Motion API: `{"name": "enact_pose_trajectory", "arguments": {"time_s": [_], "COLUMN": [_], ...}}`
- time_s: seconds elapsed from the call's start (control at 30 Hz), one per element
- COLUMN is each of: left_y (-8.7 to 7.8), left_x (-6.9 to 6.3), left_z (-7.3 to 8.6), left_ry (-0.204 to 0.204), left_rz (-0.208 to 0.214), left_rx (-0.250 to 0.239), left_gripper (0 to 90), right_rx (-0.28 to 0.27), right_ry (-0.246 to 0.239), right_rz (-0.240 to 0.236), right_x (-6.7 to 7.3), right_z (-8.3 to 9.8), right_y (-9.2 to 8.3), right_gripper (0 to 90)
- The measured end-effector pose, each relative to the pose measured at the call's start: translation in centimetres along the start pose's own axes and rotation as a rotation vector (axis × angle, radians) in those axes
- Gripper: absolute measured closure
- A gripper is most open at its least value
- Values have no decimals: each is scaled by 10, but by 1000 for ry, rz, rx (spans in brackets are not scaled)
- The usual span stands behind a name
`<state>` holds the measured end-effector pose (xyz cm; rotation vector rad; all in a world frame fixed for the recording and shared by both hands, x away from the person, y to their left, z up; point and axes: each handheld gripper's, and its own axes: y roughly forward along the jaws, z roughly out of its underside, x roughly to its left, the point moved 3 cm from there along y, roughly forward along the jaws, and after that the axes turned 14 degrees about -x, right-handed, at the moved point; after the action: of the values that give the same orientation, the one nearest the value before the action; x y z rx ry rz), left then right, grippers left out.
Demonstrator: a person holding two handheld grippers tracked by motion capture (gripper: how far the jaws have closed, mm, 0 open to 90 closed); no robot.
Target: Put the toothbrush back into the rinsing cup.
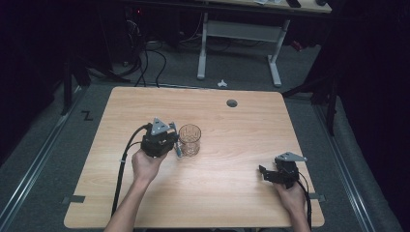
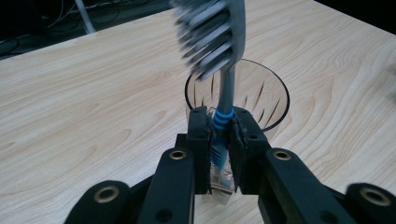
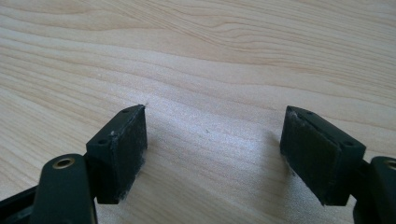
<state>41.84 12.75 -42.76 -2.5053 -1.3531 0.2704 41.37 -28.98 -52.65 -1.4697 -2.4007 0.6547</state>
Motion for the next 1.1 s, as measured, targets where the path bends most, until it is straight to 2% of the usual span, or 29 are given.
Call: {"name": "enact_pose_trajectory", "arguments": {"time_s": [0.43,0.5,0.63,0.9,1.1], "left_y": [5,5,4,-1,-10], "left_x": [1,2,2,5,8], "left_z": [5,6,6,4,5], "left_ry": [-34,-46,-42,-60,-74], "left_rz": [17,23,21,-1,-18], "left_rx": [30,33,37,25,7], "left_gripper": [774,746,668,532,493], "right_rx": [0,0,0,0,0], "right_ry": [0,-1,0,0,0], "right_rz": [0,0,0,0,0], "right_x": [0,0,0,0,0], "right_z": [0,0,0,0,0], "right_y": [0,0,0,0,0], "right_gripper": [231,231,231,231,231]}}
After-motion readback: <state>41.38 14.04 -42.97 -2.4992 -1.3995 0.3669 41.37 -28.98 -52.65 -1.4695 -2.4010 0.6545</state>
